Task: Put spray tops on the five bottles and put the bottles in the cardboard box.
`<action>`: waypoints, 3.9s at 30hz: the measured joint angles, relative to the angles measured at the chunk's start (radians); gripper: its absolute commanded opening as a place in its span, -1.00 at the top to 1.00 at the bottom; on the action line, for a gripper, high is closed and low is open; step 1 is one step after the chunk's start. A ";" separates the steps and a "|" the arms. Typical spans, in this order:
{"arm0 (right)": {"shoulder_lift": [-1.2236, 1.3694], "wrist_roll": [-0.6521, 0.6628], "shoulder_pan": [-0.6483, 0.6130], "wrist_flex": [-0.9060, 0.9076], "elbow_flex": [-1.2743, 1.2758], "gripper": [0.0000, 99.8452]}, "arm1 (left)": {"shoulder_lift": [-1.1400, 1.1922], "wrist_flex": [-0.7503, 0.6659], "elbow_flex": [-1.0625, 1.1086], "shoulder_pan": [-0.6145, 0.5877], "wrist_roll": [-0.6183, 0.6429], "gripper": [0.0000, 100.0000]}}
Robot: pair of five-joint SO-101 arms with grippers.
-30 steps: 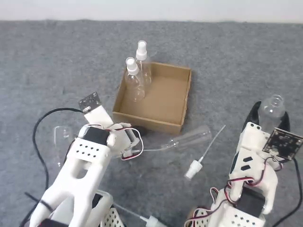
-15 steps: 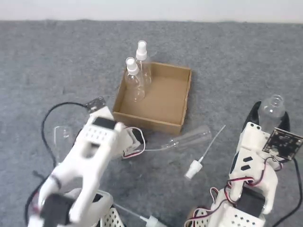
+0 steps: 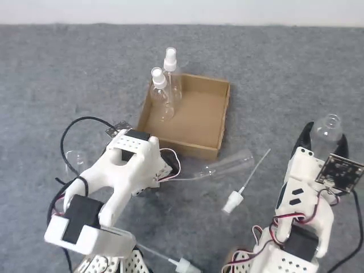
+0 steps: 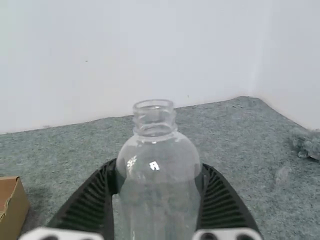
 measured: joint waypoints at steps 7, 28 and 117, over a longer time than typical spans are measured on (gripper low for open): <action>0.000 0.000 0.000 0.000 0.000 0.92 | 0.003 -0.003 0.000 -0.031 0.006 0.24; 0.000 0.005 0.000 0.000 0.000 0.92 | 0.018 -0.031 -0.087 -0.097 -0.002 0.89; 0.000 0.224 -0.836 0.109 0.153 0.93 | -1.809 -0.224 0.460 -0.275 -0.126 0.97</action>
